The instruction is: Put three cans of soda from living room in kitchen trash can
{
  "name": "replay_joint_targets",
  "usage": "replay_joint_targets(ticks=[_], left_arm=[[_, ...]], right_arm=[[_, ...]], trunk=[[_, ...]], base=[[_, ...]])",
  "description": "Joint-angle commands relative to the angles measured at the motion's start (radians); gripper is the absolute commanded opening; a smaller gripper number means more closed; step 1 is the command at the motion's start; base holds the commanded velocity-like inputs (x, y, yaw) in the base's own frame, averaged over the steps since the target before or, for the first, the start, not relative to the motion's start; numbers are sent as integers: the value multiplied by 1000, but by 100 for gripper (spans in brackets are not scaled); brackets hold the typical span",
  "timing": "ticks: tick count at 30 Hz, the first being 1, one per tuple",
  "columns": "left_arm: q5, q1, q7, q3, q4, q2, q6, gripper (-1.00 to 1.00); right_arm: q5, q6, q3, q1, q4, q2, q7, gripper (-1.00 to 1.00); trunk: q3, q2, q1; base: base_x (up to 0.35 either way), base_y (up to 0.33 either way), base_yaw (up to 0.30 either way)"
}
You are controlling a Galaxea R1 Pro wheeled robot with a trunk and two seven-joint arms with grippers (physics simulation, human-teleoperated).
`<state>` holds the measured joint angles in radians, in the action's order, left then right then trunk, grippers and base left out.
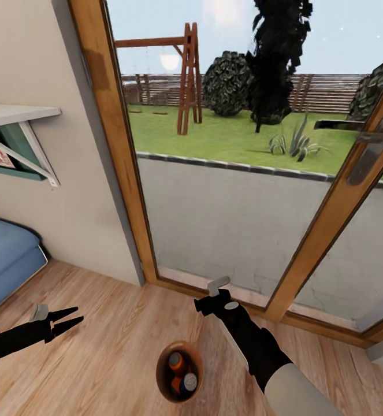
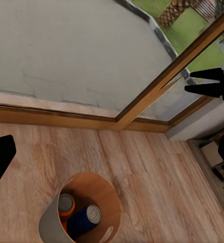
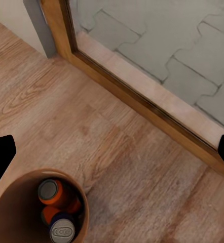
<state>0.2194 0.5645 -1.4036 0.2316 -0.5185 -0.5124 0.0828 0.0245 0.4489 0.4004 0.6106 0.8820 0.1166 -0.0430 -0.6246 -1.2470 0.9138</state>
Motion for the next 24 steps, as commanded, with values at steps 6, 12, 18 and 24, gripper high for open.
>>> replay_joint_targets(ticks=[6,12,18,24], left_arm=[[0,0,0,0,0,0,0,100],[0,0,0,0,1,0,0,100],[0,0,0,1,1,0,0,100],[0,0,0,1,2,1,0,100]], right_arm=[[0,0,0,0,0,0,0,100],[0,-1,0,0,-1,0,0,100],[1,-1,0,0,-1,0,0,100],[1,-1,0,0,-3,0,0,100]], trunk=[[10,0,0],[20,0,0],[30,0,0],[40,0,0]], base=[[0,0,0],[0,0,0],[0,0,0],[0,0,0]])
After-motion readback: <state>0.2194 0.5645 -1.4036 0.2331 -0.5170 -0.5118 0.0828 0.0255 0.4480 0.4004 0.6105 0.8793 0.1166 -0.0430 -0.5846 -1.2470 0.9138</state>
